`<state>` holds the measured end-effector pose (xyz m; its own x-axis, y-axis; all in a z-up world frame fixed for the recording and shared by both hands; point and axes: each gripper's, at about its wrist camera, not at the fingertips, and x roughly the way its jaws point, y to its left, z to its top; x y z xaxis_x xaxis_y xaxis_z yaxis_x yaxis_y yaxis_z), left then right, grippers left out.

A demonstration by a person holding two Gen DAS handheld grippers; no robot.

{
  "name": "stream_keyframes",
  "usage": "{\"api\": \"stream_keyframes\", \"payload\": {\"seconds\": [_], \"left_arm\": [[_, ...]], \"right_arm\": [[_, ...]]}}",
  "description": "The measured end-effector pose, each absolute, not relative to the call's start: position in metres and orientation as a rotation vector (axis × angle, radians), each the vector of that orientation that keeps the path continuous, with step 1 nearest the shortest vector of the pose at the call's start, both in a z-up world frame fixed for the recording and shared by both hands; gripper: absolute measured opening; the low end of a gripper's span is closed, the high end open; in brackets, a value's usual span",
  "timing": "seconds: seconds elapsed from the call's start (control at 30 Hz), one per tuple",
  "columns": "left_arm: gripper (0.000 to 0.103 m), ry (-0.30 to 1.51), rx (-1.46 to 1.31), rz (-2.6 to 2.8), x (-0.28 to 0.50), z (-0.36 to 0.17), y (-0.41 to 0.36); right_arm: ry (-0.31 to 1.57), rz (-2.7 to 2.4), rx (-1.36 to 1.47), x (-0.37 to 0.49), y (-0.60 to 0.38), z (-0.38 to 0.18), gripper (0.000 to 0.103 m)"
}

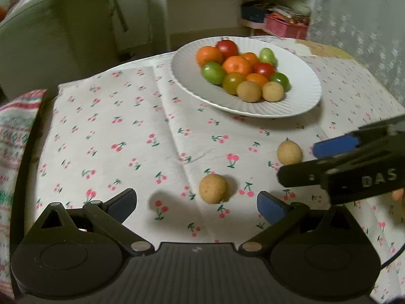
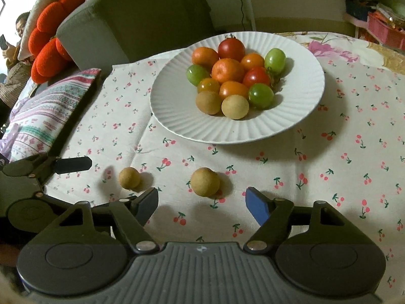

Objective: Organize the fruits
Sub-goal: 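Grasp a tan fruit with the right tool while the left tool grasps the other tan fruit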

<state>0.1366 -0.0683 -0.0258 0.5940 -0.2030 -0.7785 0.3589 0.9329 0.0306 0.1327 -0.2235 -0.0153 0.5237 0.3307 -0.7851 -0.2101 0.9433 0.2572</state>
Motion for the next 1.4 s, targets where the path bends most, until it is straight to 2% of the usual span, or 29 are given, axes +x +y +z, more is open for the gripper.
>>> {"api": "stream_keyframes", "payload": {"seconds": [0.1,0.17,0.23,0.27,0.33,0.7,0.8,0.97,1.0,1.07,1.17,1.2,1.4], "left_arm": [[0.093,0.865,0.243,-0.337,0.136,-0.030,-0.074],[0.093,0.866,0.257,-0.339,0.136,-0.033,-0.074],[0.092,0.868,0.249,-0.345,0.136,-0.033,-0.072],[0.092,0.869,0.244,-0.346,0.136,-0.032,-0.071],[0.092,0.867,0.234,-0.345,0.135,-0.031,-0.069],[0.089,0.852,0.210,-0.358,0.136,-0.035,-0.070],[0.082,0.843,0.189,-0.350,0.139,-0.034,-0.068],[0.064,0.829,0.149,-0.347,0.143,-0.033,-0.064],[0.058,0.826,0.147,-0.350,0.144,-0.033,-0.064],[0.035,0.814,0.146,-0.353,0.144,-0.031,-0.064],[0.014,0.815,0.138,-0.359,0.144,-0.029,-0.064],[0.011,0.817,0.136,-0.359,0.144,-0.029,-0.064],[0.011,0.818,0.143,-0.360,0.143,-0.029,-0.066]], "right_arm": [[0.948,0.333,0.098,0.133,-0.219,-0.017,0.066],[0.941,0.344,0.076,0.132,-0.215,-0.017,0.060],[0.931,0.366,0.045,0.130,-0.210,-0.017,0.043],[0.928,0.371,0.027,0.130,-0.209,-0.017,0.039],[0.918,0.382,0.002,0.129,-0.206,-0.017,0.023],[0.887,0.401,-0.028,0.128,-0.205,-0.013,0.021],[0.883,0.404,-0.031,0.127,-0.205,-0.012,0.021],[0.877,0.399,-0.027,0.127,-0.206,-0.010,0.021],[0.877,0.399,-0.027,0.127,-0.206,-0.010,0.021],[0.877,0.399,-0.029,0.128,-0.205,-0.010,0.021],[0.877,0.402,-0.034,0.127,-0.204,-0.011,0.021],[0.875,0.402,-0.036,0.126,-0.204,-0.010,0.021],[0.870,0.389,-0.036,0.127,-0.207,-0.010,0.021]]}}
